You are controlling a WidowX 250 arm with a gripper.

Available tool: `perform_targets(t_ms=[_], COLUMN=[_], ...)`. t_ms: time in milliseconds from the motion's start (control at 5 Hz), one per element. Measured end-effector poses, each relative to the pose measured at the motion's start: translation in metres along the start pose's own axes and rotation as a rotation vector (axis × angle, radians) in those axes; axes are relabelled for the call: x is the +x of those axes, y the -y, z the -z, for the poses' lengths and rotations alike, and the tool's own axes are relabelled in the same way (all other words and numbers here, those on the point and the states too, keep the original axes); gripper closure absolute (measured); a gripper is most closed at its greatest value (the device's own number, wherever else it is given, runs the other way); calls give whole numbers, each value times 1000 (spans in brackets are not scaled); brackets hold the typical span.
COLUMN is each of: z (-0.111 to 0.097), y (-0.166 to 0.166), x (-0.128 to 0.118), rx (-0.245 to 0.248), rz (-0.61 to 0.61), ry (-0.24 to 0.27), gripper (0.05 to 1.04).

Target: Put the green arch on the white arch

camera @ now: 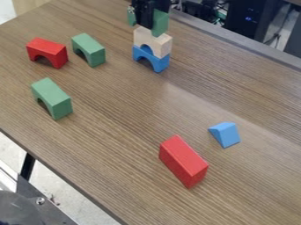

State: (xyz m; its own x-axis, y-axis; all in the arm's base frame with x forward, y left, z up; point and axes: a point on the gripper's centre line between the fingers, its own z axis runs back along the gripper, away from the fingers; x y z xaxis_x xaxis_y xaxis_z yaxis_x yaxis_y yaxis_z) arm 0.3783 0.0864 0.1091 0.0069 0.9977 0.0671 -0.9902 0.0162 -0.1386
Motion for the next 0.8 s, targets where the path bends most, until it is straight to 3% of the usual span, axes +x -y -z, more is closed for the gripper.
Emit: perform_targets(t_ms=[800], z=[-1], y=[4], x=[-11], rx=[-11], rz=[37], ry=[8], gripper=[504])
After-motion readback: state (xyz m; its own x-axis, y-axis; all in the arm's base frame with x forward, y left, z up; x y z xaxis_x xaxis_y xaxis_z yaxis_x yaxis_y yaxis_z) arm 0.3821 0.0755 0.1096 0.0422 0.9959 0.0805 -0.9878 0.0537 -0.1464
